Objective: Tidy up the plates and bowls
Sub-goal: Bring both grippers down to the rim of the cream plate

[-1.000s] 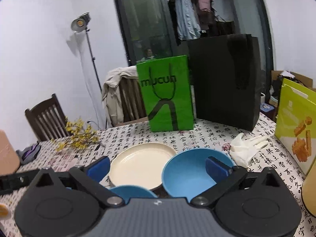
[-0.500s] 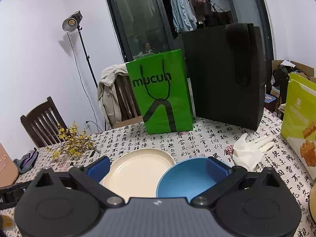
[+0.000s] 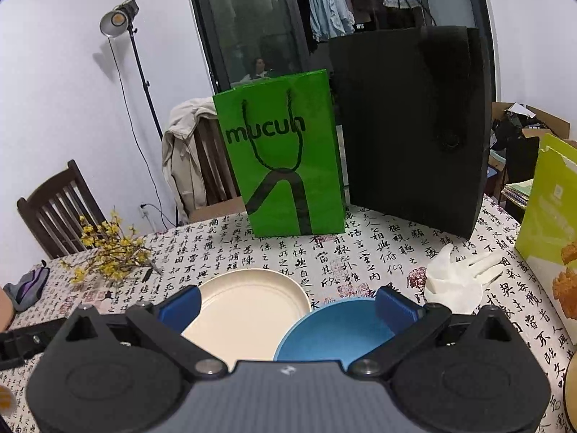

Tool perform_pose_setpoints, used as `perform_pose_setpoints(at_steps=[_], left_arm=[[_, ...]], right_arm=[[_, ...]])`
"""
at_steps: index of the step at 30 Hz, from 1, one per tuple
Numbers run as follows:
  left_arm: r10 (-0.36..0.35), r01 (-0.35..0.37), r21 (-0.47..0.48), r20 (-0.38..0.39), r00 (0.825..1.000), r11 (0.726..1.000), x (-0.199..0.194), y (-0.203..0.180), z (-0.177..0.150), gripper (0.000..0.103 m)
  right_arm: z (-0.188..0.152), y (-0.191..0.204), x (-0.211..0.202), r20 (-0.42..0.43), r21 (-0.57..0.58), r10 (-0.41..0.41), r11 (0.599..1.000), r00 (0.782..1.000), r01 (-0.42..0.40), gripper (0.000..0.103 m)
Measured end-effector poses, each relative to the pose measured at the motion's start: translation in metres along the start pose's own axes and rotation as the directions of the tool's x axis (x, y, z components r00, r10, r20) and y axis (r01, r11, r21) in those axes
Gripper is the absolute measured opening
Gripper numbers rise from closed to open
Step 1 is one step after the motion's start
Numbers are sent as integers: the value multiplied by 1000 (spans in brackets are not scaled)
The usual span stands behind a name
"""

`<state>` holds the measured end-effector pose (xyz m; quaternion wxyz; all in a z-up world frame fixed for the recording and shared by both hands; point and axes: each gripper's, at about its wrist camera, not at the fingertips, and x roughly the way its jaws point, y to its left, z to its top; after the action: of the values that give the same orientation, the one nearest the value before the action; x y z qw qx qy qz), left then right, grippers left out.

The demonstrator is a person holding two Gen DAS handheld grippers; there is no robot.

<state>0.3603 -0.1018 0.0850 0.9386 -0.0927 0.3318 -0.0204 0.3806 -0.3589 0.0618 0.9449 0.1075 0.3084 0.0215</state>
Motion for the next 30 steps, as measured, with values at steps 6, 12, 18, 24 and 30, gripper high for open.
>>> perform_pose_setpoints(at_steps=[6, 12, 18, 24, 30], left_arm=[[2, -2, 0, -29, 1000, 1000, 18, -2, 9, 103], [18, -19, -8, -59, 998, 1000, 39, -3, 17, 103], [38, -40, -16, -83, 996, 999, 59, -1, 25, 103], [57, -59, -16, -119, 991, 998, 82, -1, 28, 103], [70, -73, -11, -153, 986, 997, 103, -2, 30, 103]], right_arm=[[7, -2, 17, -18, -2, -33, 999, 999, 33, 103], [14, -6, 37, -41, -17, -49, 999, 998, 48, 103], [20, -12, 58, -69, -21, -52, 999, 996, 50, 103], [22, -16, 78, -119, -32, -55, 998, 991, 51, 103], [23, -13, 92, -147, -75, -72, 995, 986, 62, 103]])
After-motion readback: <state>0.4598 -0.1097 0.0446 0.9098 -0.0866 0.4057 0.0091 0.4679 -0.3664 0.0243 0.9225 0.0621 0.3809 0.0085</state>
